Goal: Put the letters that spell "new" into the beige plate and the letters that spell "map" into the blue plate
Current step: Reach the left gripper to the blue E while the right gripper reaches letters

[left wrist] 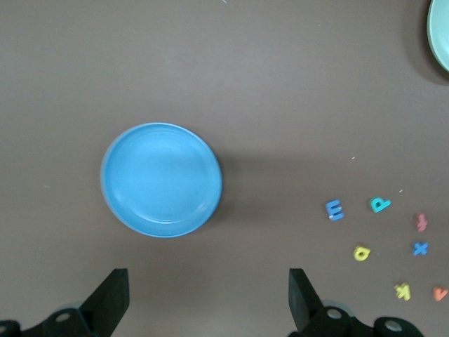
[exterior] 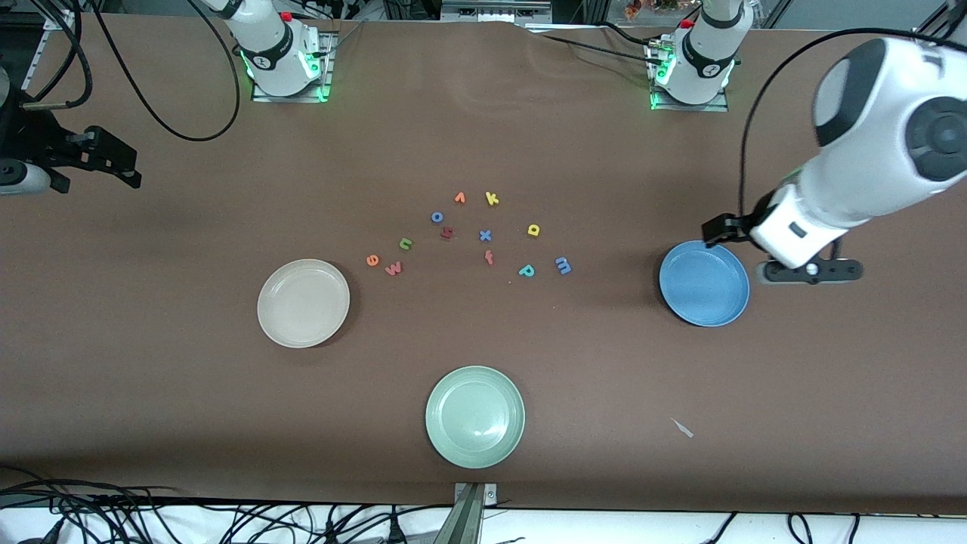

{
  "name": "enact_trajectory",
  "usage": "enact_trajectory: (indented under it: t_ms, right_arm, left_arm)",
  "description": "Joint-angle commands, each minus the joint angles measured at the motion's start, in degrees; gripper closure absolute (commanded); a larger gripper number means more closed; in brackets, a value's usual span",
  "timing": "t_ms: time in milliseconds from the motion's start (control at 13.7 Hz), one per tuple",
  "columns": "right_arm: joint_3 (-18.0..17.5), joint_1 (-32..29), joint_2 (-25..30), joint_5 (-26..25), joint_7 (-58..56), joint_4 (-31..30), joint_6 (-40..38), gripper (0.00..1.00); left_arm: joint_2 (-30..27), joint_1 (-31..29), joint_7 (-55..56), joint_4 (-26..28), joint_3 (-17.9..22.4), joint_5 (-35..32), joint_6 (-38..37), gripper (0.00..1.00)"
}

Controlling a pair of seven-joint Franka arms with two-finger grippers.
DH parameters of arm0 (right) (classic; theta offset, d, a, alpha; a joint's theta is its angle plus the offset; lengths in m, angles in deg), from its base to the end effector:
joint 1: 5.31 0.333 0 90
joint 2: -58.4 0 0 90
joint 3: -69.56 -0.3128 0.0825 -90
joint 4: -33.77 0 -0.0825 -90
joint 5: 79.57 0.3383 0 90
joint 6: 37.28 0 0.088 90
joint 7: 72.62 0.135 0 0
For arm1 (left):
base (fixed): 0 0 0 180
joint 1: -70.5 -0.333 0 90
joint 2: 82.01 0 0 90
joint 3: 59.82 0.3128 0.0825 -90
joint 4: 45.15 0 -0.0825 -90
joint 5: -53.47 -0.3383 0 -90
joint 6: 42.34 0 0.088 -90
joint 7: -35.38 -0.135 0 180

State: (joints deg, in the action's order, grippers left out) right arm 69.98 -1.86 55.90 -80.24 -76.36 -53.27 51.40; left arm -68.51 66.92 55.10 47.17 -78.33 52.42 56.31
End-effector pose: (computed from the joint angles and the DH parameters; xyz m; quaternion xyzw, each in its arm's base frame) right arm 0.5190 0.0260 0.5908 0.9982 0.0590 -0.0075 0.0060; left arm 0.5551 -0.1306 0.4663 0.9971 0.0419 -0.0623 0.0102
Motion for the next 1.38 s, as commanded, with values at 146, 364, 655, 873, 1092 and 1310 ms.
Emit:
enact_trajectory:
  t_ms: [146,364,655,873,1092,1310]
  right_arm:
    - [-0.16,1.29,-2.77,0.59,-0.48,-0.06,-2.47,0.0]
    - [-0.16,3.31,-5.76,2.87,3.02,0.11,-0.28,0.0]
    - [-0.16,7.44,-9.19,2.96,8.73,-0.06,2.98,0.0]
    - [-0.16,11.04,-11.82,2.87,15.67,-0.5,5.61,0.0]
    - [-0.68,13.16,-13.5,2.87,22.08,-4.25,11.57,0.0]
    - [-3.58,12.99,-11.57,2.87,25.26,-14.09,21.24,0.0]
  left_arm:
    - [-0.58,5.59,14.62,11.98,-0.03,-0.97,14.35,0.0]
    - [-0.32,9.37,24.98,19.97,0.06,-1.49,26.11,0.0]
    - [7.66,15.87,41.31,22.55,0.15,-7.96,35.55,0.0]
    - [15.84,18.25,54.17,21.41,0.06,-16.68,42.32,0.0]
    - [18.4,18.61,56.92,19.21,-0.03,-16.7,43.47,0.0]
    - [21.91,19.92,58.68,16.23,0.06,-16.87,43.48,0.09]
